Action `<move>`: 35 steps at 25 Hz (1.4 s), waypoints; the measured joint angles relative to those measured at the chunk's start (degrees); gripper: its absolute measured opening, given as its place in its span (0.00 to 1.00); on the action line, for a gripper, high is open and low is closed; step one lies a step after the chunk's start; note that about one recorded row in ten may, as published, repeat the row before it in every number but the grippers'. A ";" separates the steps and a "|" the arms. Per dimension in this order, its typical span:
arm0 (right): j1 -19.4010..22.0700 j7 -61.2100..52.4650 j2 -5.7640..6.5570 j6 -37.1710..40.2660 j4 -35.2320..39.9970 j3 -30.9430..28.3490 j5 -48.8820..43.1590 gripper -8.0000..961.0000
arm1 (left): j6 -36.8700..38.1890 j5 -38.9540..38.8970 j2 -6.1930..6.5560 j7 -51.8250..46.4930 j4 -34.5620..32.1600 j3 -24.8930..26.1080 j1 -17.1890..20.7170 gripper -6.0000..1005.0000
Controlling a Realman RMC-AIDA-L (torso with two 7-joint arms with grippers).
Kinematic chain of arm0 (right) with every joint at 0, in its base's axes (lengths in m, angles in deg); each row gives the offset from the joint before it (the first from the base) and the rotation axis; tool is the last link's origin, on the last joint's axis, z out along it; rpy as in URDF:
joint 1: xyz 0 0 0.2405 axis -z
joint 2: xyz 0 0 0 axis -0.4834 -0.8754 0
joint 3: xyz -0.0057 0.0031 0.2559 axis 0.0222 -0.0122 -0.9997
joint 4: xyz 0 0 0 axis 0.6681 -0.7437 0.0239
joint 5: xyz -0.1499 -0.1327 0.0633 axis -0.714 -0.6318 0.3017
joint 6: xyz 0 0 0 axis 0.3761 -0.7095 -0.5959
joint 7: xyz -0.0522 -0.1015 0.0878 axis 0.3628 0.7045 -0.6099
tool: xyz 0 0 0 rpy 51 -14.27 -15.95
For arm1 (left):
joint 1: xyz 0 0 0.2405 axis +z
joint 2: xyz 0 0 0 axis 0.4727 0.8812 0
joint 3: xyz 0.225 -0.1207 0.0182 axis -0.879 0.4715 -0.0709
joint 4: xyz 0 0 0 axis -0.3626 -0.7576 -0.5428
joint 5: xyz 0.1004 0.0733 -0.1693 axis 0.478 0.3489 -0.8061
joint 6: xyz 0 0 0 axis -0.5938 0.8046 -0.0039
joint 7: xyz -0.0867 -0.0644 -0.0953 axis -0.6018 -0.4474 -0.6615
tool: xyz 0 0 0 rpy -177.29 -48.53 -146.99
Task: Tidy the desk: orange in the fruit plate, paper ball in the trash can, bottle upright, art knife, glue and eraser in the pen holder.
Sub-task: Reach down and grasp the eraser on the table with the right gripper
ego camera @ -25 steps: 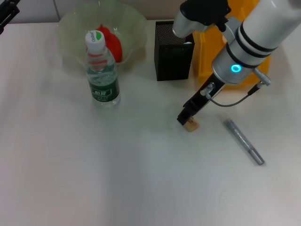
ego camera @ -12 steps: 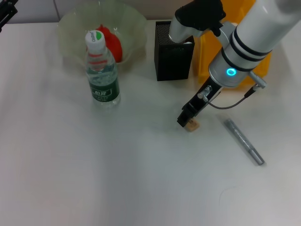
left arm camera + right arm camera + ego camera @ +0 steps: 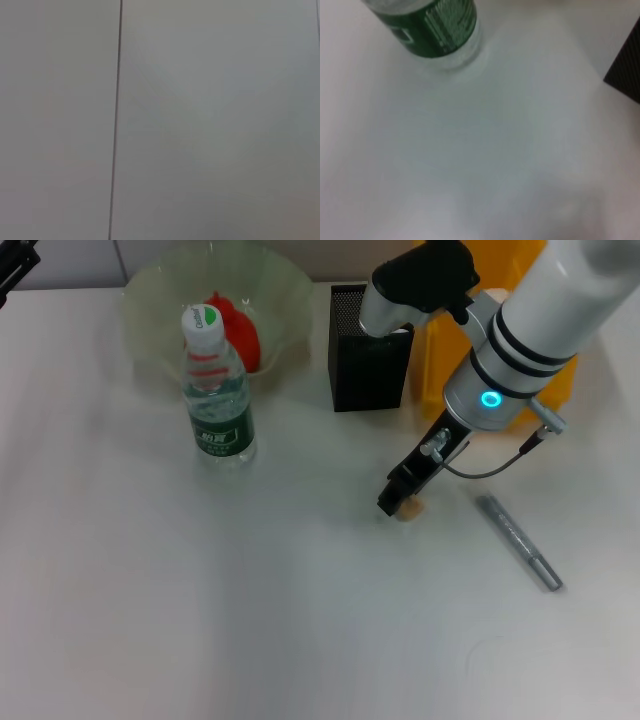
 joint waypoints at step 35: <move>10.34 0.50 1.20 8.32 17.59 -11.65 -0.44 0.05 | -0.43 -0.29 0.05 0.63 -0.45 0.65 -0.88 0.78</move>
